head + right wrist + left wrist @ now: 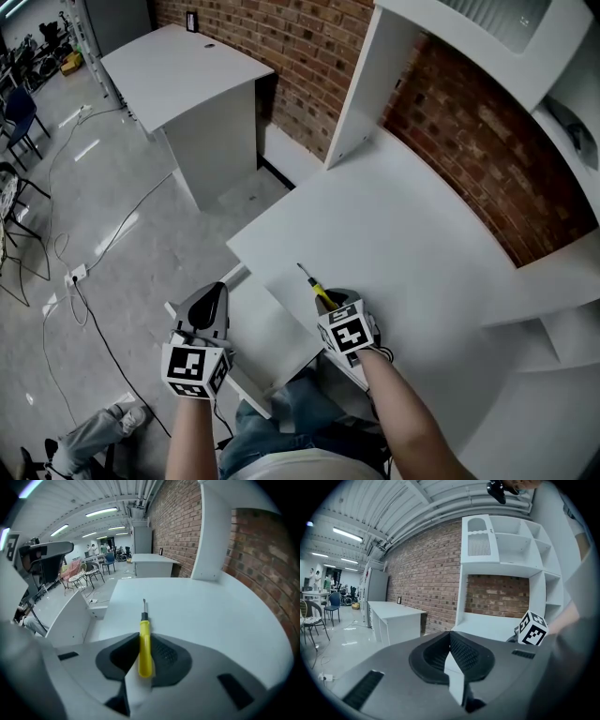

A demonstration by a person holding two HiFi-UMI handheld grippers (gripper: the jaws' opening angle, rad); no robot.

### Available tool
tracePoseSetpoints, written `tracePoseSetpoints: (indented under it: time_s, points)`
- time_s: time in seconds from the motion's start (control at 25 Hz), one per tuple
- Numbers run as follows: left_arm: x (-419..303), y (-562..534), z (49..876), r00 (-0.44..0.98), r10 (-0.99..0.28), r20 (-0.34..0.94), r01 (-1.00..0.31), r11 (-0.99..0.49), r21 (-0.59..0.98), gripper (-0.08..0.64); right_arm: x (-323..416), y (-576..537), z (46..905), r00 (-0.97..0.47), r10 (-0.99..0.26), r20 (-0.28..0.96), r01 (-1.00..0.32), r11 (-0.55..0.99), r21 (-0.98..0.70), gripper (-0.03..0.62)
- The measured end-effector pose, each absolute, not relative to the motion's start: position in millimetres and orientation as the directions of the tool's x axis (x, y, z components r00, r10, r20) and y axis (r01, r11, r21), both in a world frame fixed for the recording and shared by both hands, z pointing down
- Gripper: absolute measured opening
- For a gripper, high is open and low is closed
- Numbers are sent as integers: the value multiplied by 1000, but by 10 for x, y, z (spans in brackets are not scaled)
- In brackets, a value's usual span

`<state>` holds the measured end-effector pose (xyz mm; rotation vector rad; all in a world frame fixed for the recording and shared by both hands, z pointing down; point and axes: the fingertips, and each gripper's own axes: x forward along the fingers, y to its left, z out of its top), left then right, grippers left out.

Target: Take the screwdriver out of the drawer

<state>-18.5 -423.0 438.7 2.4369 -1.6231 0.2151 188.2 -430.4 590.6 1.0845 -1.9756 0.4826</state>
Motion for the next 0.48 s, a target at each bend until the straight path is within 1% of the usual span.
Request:
tracePoseSetpoints:
  time_s: [0.16, 0.2, 0.24, 0.28, 0.48]
  points:
    - [-228, -4229, 4364, 389, -892, 231, -921, -380, 84, 14, 1871, -4326, 5890, -272, -559, 783, -835, 542, 97, 94]
    - [-241, -4214, 4351, 392, -891, 230, -920, -384, 84, 14, 1863, -4328, 5875, -275, -571, 773, -838, 537, 99, 114]
    - [-257, -4191, 4338, 396, -889, 230, -918, -387, 85, 14, 1855, -4330, 5845, -282, -587, 759, -841, 531, 98, 160]
    - [-276, -4163, 4324, 400, -888, 229, -917, -390, 88, 14, 1851, -4332, 5797, -286, -606, 742, -847, 523, 100, 172]
    - [-380, -4003, 4201, 424, -883, 201, -906, -415, 85, 14, 1826, -4227, 5374, -269, -697, 664, -879, 460, 127, 172]
